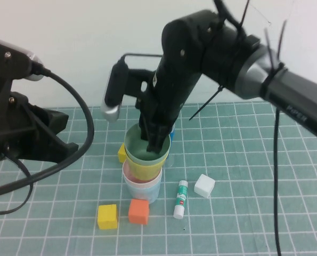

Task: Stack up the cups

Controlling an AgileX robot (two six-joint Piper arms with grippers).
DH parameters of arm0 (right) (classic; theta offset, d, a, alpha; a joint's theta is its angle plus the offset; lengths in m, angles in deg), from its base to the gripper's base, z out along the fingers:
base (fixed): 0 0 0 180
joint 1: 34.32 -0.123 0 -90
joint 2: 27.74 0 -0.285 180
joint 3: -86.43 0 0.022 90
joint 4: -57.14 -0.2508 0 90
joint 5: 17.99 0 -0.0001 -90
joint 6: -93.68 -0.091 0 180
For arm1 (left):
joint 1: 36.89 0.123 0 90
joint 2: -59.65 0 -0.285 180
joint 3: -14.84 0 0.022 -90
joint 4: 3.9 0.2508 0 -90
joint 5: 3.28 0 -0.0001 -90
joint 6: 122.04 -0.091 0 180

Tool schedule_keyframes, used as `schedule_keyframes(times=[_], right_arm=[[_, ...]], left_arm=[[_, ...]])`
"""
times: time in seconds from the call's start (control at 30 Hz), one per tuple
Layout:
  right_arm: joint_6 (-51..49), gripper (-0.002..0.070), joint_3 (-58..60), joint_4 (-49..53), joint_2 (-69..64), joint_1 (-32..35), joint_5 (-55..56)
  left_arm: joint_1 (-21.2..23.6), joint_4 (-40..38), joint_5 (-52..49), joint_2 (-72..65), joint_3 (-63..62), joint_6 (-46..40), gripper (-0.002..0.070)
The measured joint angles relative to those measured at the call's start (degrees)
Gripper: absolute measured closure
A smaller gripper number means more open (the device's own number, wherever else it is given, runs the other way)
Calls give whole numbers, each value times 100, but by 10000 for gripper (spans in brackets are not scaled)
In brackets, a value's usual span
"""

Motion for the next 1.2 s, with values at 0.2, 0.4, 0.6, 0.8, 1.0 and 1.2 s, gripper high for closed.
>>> schedule_keyframes(times=[0.2, 0.4, 0.6, 0.8, 1.0, 1.2], right_arm=[[-9, 629, 0, 0, -252, -11, 78], [-148, 617, 0, -23, -431, -11, 149], [-334, 409, 0, -57, -438, -11, 248], [-434, 394, -21, 29, -206, -11, 114], [-541, 619, -33, 579, 695, -11, -155], [-767, 668, -42, 1188, 1752, -11, -230]], left_arm=[[0, -16, -166, 0, 0, 12, 676], [0, -40, -199, 0, 0, 12, 676], [0, -48, -154, 0, 0, 12, 676], [0, -48, 11, 175, 0, 244, 676], [0, 458, 166, 1146, 236, 390, 676], [0, 810, 289, 2687, 1137, 572, 676]])
